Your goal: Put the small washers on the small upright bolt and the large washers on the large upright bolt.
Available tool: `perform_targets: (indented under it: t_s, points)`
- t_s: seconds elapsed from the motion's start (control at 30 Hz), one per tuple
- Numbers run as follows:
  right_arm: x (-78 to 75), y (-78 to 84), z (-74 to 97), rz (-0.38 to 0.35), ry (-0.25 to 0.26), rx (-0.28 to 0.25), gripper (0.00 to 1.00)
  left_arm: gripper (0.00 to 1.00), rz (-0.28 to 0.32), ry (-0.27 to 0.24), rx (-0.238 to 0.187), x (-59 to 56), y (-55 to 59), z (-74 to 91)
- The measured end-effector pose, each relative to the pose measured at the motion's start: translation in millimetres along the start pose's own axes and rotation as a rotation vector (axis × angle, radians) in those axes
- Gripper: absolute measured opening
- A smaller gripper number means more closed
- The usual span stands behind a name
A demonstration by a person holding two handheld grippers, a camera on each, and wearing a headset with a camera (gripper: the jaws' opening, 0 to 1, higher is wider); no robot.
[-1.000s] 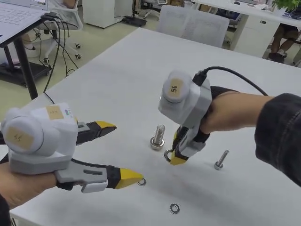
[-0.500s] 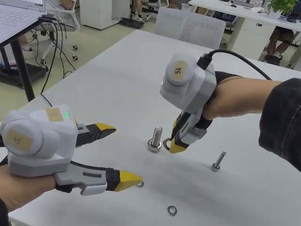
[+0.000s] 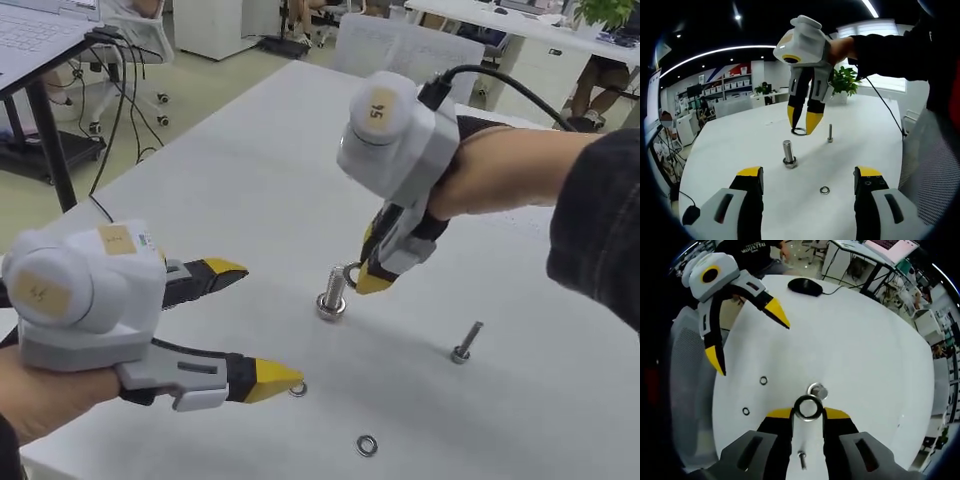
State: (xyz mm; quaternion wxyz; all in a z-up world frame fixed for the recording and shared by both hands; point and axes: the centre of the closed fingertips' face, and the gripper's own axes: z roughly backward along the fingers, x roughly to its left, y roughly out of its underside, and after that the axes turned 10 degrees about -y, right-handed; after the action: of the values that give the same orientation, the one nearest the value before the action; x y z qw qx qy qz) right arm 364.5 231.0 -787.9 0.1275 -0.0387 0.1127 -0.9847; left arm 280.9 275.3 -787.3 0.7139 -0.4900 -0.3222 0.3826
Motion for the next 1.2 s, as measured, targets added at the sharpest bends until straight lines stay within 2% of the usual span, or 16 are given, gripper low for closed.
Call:
perform_targets:
  t_s: [0.47, 0.77, 1.2]
  points:
    - [-17.1, -8.0, -2.2, -0.001, -0.007, -0.008, 0.23, 0.74, 0.002, -0.004, 0.008, 1.1, 1.9, -2.3]
    - [-20.3, -6.4, -12.9, -0.017, -0.035, -0.006, 0.23, 0.74, 0.006, -0.009, 0.013, 3.6, 4.1, -4.6]
    - [-26.4, -2.8, -22.4, -0.031, -0.049, 0.001, 0.23, 0.74, 0.01, -0.012, 0.016, 5.3, 4.7, -5.3]
